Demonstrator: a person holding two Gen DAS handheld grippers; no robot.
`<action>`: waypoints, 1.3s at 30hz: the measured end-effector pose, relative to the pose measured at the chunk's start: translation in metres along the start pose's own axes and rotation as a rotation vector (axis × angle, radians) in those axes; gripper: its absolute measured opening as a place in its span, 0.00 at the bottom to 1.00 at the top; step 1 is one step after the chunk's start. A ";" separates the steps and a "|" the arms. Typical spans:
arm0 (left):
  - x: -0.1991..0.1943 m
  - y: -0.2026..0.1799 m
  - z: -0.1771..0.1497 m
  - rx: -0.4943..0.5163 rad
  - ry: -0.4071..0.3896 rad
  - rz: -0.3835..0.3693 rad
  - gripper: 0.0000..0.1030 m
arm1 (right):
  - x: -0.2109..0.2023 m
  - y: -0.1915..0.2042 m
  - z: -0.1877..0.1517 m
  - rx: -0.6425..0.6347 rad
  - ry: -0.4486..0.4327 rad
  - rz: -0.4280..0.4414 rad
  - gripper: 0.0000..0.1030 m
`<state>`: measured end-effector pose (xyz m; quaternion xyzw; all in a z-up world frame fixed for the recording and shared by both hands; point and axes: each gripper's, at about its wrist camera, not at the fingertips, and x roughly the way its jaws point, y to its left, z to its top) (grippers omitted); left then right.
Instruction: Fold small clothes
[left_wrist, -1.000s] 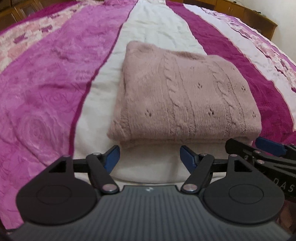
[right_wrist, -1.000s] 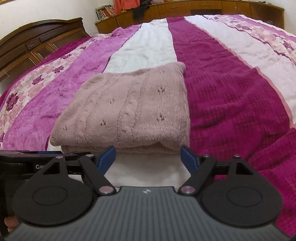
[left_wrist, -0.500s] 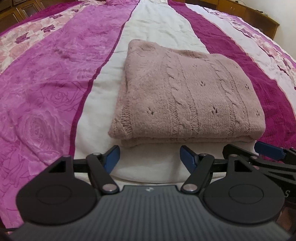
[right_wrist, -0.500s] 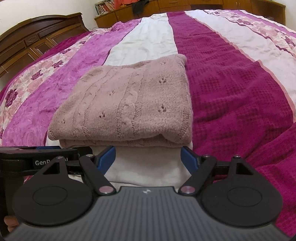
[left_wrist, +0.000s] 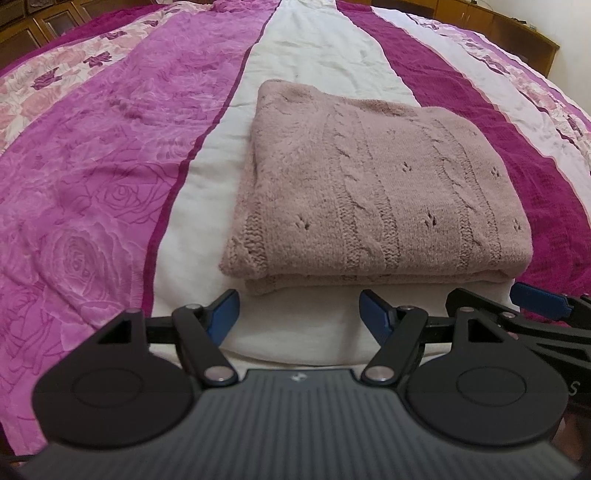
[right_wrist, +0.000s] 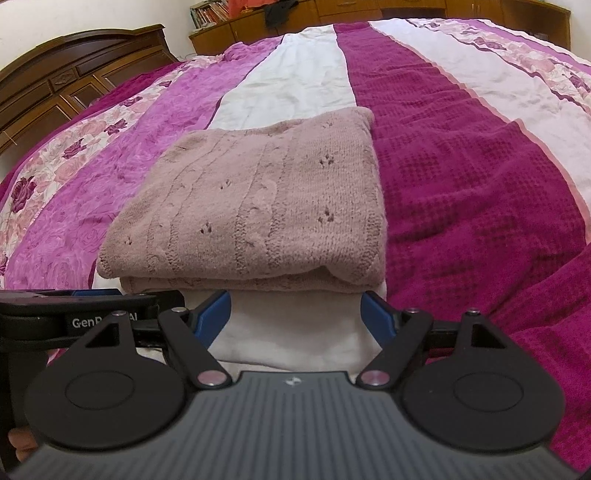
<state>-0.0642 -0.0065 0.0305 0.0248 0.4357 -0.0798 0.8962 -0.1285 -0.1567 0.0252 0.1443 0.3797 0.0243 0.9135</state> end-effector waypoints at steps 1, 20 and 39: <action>-0.001 -0.001 0.000 0.000 0.000 0.001 0.71 | 0.000 0.000 0.000 0.000 0.000 0.000 0.80; 0.000 -0.001 -0.001 -0.001 0.002 0.009 0.71 | 0.000 0.001 -0.003 -0.001 0.003 0.003 0.80; 0.001 -0.001 -0.001 -0.001 0.003 0.010 0.71 | 0.001 0.003 -0.006 0.001 0.007 0.006 0.80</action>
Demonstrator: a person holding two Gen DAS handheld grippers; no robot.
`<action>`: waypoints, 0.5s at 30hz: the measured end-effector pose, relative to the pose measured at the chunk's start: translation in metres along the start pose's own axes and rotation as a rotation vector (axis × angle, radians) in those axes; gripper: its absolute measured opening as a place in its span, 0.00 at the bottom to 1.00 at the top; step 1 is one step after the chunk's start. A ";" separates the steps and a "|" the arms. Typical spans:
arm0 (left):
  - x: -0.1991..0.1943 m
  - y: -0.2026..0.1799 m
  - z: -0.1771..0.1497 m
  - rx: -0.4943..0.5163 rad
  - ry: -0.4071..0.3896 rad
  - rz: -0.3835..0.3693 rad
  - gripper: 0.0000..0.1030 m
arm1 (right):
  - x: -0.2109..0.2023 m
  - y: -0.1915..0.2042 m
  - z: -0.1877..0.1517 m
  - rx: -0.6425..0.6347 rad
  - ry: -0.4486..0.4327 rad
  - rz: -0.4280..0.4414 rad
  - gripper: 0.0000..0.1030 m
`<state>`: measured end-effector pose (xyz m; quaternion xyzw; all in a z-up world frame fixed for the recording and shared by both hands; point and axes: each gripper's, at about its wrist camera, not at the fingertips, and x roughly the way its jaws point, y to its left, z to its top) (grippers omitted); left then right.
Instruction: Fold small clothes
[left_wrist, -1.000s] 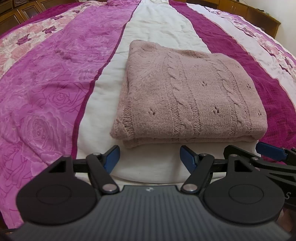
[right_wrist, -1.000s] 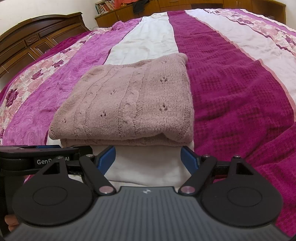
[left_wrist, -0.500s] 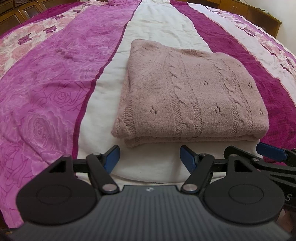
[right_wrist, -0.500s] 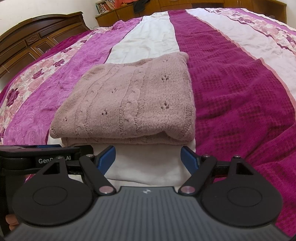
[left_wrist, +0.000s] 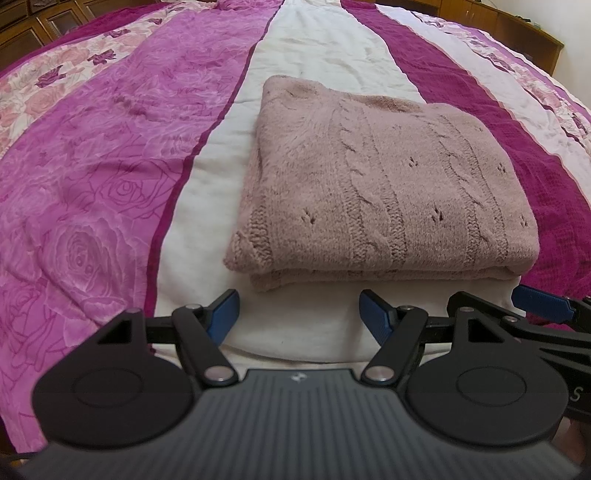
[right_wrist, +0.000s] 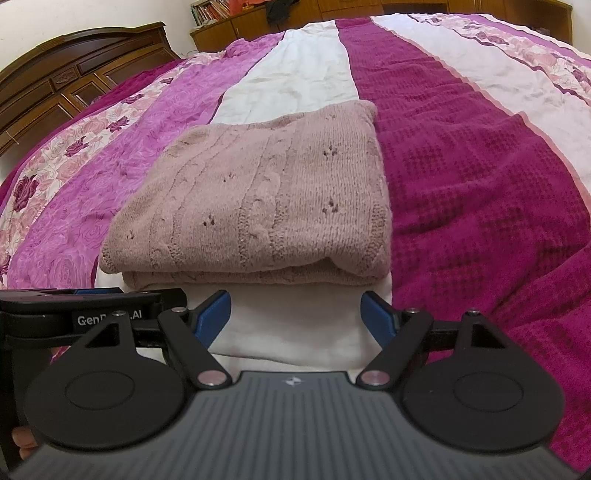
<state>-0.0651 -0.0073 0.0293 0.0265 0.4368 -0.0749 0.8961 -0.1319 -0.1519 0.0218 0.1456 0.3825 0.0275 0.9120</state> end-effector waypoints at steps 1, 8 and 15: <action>0.000 0.001 -0.001 -0.001 0.000 0.000 0.71 | 0.000 0.000 0.000 -0.001 0.000 0.001 0.80; 0.000 0.001 -0.001 0.000 0.000 0.001 0.71 | 0.000 0.001 0.000 0.000 0.000 0.000 0.80; -0.001 0.001 -0.001 0.000 0.000 0.001 0.71 | 0.000 0.001 0.000 -0.001 0.000 0.001 0.80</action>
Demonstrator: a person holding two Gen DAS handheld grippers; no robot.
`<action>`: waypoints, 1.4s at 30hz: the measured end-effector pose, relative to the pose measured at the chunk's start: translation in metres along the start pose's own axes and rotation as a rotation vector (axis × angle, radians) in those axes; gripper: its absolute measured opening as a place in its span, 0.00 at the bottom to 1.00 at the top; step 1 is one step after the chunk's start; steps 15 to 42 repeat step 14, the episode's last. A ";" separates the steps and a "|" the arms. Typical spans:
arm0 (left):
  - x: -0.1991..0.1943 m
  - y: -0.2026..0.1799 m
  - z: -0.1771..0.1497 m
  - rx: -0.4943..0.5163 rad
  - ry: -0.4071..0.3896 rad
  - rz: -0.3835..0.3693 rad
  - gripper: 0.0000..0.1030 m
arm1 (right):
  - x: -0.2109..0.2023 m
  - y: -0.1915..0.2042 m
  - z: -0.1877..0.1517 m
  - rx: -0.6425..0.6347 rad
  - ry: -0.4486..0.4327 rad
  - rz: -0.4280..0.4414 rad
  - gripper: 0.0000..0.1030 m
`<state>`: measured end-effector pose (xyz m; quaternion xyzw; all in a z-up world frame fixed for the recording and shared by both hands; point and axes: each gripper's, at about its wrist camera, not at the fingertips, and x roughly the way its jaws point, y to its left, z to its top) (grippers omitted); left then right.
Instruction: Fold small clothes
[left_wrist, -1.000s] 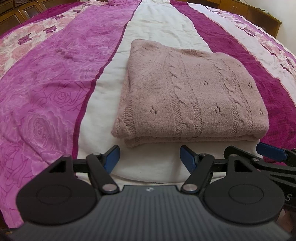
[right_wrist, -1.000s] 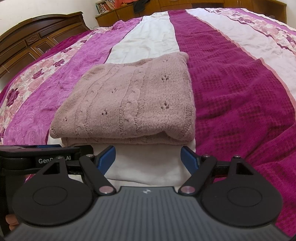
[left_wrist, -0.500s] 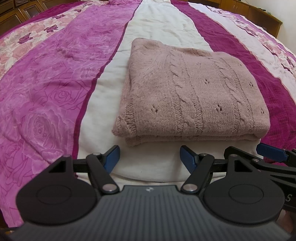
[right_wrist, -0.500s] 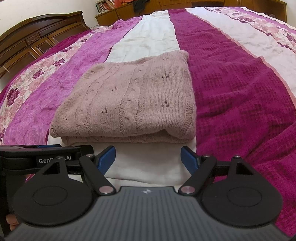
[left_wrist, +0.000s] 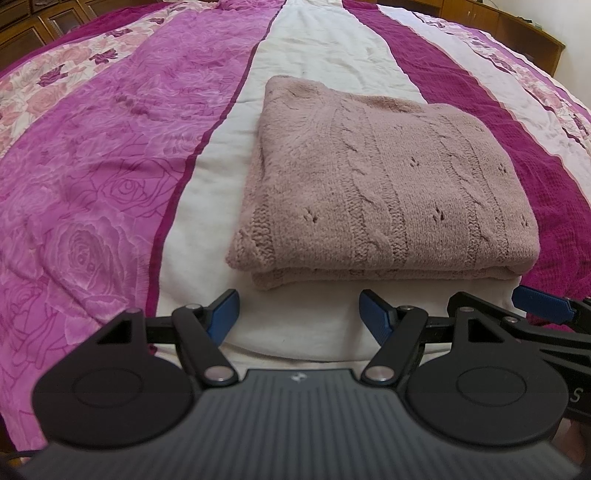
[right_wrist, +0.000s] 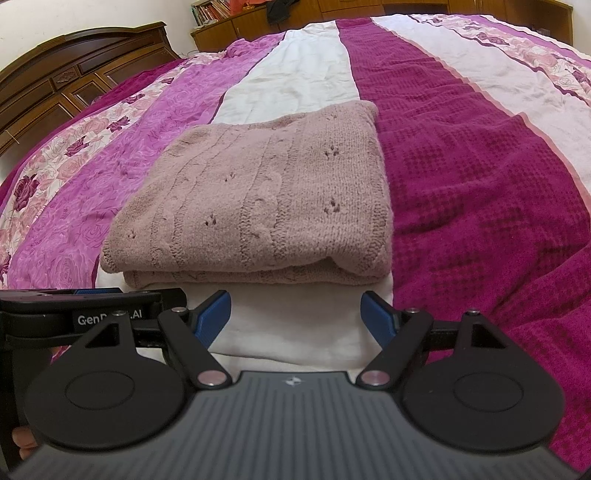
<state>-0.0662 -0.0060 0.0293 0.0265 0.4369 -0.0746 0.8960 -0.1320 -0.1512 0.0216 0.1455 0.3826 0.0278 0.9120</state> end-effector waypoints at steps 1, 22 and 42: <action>0.000 0.000 0.000 0.000 0.000 0.000 0.71 | 0.000 -0.001 0.001 0.000 0.000 0.000 0.80; 0.000 0.000 0.000 0.000 0.004 0.001 0.71 | 0.000 -0.001 0.001 0.001 0.000 0.001 0.80; 0.000 0.000 0.000 0.000 0.004 0.001 0.71 | 0.000 -0.001 0.001 0.001 0.000 0.001 0.80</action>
